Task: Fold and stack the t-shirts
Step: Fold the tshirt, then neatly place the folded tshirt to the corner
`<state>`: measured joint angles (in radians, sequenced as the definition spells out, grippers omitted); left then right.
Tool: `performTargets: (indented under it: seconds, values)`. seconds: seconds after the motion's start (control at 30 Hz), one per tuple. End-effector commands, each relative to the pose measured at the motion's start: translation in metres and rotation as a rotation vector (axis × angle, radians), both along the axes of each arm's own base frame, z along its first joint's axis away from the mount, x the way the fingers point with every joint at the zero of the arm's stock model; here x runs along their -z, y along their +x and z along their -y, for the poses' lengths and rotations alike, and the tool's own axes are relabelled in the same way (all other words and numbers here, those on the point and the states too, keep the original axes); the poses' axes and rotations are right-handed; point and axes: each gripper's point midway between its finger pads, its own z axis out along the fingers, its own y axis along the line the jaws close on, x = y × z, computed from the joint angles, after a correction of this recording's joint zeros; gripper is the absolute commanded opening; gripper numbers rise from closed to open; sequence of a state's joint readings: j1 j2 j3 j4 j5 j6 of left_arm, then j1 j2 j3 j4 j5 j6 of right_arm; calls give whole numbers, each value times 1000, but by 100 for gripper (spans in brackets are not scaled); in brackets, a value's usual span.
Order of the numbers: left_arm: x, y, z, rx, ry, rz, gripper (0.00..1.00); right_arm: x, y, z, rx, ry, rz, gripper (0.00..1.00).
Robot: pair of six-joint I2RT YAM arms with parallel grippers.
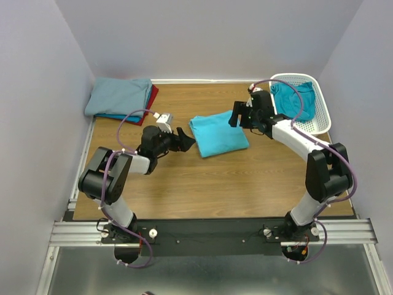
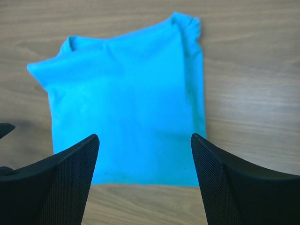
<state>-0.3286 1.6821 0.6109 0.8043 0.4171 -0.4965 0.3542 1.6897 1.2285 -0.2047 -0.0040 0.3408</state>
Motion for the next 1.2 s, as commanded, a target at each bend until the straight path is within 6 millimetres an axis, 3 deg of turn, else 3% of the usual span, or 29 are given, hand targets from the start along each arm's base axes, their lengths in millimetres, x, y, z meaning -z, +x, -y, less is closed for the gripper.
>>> performTargets:
  seconds: [0.0, 0.27, 0.47, 0.77, 1.17]
  values:
    - [-37, -17, 11, 77, -124, 133, 91, 1, -20, -32, -142, 142, -10, 85]
    - [-24, -24, 22, 126, -205, 85, 91, 38, -29, -50, -212, 207, -84, 85]
    - [-10, 1, 23, 80, -165, 25, 90, 56, -27, -51, -224, 189, -112, 85]
    - [14, 32, 22, -5, -92, -119, 90, 60, -25, -50, -214, 185, -117, 85]
    - [45, 37, 25, -40, -58, -272, 90, 57, -21, -51, -213, 188, -111, 86]
